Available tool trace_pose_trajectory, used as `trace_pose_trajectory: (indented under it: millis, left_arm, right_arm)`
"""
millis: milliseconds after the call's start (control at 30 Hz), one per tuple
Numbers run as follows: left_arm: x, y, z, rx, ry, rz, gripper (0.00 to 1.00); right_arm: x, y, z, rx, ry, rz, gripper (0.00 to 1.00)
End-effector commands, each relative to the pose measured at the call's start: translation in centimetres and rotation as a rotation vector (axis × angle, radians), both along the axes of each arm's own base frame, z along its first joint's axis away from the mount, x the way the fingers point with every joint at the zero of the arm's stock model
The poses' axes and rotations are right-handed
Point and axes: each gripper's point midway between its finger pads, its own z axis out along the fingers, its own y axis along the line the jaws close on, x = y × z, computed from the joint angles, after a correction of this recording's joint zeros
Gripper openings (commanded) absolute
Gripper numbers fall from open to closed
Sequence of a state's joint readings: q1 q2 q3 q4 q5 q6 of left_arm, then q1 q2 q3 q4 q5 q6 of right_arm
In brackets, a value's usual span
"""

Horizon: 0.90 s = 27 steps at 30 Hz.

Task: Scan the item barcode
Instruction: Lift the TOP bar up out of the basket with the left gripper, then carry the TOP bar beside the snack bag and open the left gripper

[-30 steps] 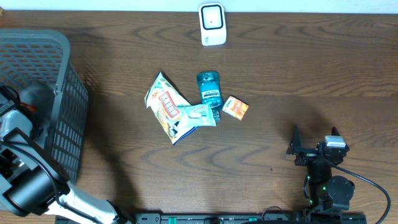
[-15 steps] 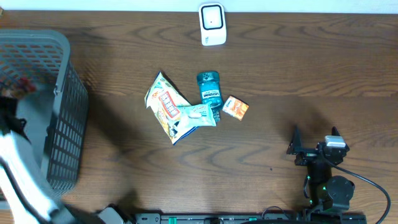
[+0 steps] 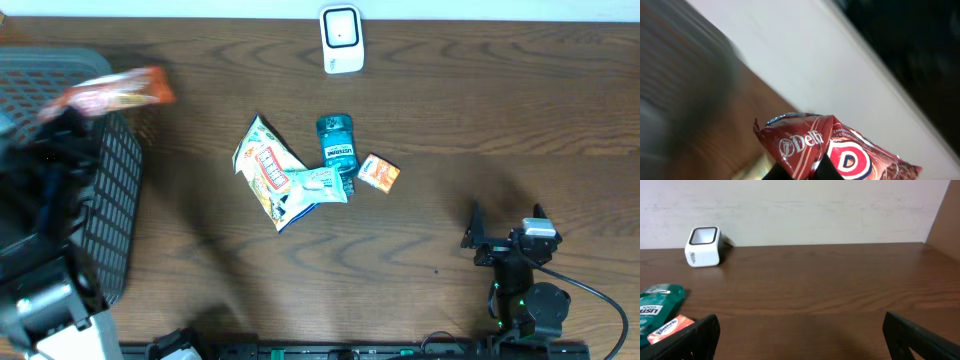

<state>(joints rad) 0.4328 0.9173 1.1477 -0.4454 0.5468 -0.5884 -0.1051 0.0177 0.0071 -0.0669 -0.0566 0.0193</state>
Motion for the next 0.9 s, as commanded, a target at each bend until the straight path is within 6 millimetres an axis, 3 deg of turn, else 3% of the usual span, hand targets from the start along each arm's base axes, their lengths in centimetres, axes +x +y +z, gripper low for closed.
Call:
trace_pose_trajectory:
  millis: [0,133,367,567,867]
  left_arm:
    - [-0.6,-8.7,-1.0,0.092,0.007,-0.398,0.07]
    - [-2.5,-14.9,-6.2,0.228,0.155,-0.648,0.07]
    - [-3.9,-20.8,-15.6,0.406,0.429,-0.816,0.08]
    - [-4.2,-23.7,-21.4,0.535,0.591,-0.889,0.07]
    - [-4.0,-24.7,-28.6,0.604,0.805,-0.926,0.07]
  right_arm:
    - [0.0,0.3,-0.1,0.014,0.002,0.012,0.99]
    - [0.0,0.3,-0.1,0.014,0.002,0.012,0.99]
    - [0.0,0.3,-0.1,0.014,0.002,0.012,0.99]
    - [0.0,0.3,-0.1,0.014,0.002,0.012,0.99]
    - [0.0,0.3,-0.1,0.014,0.002,0.012,0.99]
